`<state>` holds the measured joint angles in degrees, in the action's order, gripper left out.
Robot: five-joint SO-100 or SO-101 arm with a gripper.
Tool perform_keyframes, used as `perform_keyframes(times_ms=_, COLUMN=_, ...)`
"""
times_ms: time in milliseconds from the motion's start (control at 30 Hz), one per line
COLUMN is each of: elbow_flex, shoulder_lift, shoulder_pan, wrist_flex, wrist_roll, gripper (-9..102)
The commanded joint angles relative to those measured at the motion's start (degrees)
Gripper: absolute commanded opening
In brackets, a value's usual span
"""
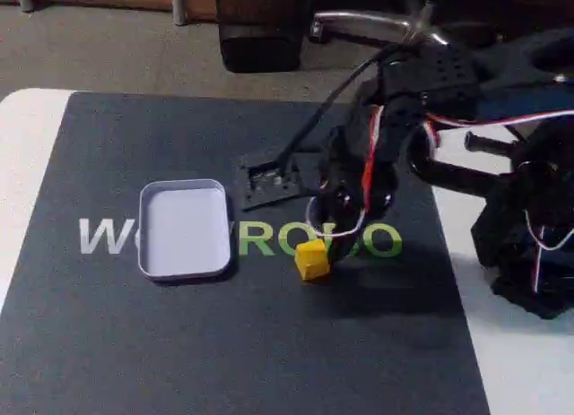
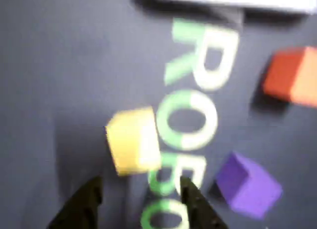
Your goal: Move blocks one by one until all three blocks are in the tray.
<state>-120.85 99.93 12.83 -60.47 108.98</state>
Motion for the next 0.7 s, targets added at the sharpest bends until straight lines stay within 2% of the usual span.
perform_keyframes(times_ms=0, elbow_flex=6.68, shoulder_lift=-4.13, shoulder_pan=-0.44, wrist_flex=0.09, wrist_roll=-1.32, gripper=18)
perform_keyframes(times_ms=200, elbow_flex=10.99, shoulder_lift=-9.49, shoulder_pan=0.18, wrist_flex=0.35, wrist_roll=-1.49, gripper=18)
perform_keyframes(times_ms=667, elbow_flex=10.02, shoulder_lift=-9.14, shoulder_pan=0.26, wrist_flex=0.35, wrist_roll=0.62, gripper=21)
